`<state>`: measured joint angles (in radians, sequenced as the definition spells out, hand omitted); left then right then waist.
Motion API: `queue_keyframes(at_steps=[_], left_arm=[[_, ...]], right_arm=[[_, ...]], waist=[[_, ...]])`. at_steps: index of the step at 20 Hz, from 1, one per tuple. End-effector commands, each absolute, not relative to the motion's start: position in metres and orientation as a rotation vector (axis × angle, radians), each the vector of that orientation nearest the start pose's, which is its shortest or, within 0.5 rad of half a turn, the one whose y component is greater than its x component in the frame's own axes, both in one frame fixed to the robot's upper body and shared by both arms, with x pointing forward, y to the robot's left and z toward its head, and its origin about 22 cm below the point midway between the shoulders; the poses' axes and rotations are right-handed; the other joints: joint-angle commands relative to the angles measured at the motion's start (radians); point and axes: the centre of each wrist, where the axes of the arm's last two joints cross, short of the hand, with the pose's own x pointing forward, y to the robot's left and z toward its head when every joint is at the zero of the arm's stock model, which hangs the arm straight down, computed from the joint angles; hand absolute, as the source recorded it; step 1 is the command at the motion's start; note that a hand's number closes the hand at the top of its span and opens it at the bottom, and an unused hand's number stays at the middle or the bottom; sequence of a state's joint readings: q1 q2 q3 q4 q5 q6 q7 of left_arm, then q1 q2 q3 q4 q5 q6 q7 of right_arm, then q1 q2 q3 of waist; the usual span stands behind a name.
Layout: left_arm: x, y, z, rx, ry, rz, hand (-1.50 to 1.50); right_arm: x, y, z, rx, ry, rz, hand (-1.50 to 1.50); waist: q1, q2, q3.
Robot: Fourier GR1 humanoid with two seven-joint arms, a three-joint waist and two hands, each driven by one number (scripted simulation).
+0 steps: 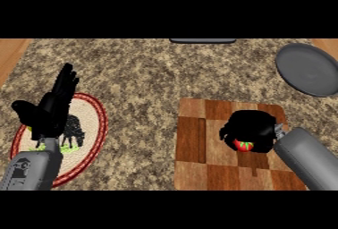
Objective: Pick the tomato from the cutting board and place it in the pan
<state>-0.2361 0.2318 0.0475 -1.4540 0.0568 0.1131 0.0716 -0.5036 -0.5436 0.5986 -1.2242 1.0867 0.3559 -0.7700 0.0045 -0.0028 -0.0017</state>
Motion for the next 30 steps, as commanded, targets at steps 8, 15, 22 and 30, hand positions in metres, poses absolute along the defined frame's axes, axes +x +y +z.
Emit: queue_keyframes(at_steps=[8, 15, 22, 30], left_arm=[[0.293, 0.280, 0.044, 0.212, -1.606, -0.030, 0.00], [0.294, 0.280, 0.046, 0.202, -1.606, -0.029, 0.00], [0.296, 0.278, 0.051, 0.201, -1.614, -0.054, 0.00], [0.285, 0.283, 0.044, 0.211, -1.624, -0.073, 0.00]], right_arm=[[0.353, -0.247, 0.019, 0.673, 2.284, -3.422, 1.50], [0.380, -0.221, 0.055, 2.118, 2.840, -2.744, 1.50], [0.384, -0.153, 0.113, 2.721, 3.068, -1.619, 1.50], [0.408, -0.200, 0.152, 2.831, 3.287, -0.886, 1.50]], waist=[[-0.023, -0.001, 0.000], [-0.027, -0.013, 0.000], [-0.004, -0.003, 0.001], [0.010, 0.005, 0.003]])
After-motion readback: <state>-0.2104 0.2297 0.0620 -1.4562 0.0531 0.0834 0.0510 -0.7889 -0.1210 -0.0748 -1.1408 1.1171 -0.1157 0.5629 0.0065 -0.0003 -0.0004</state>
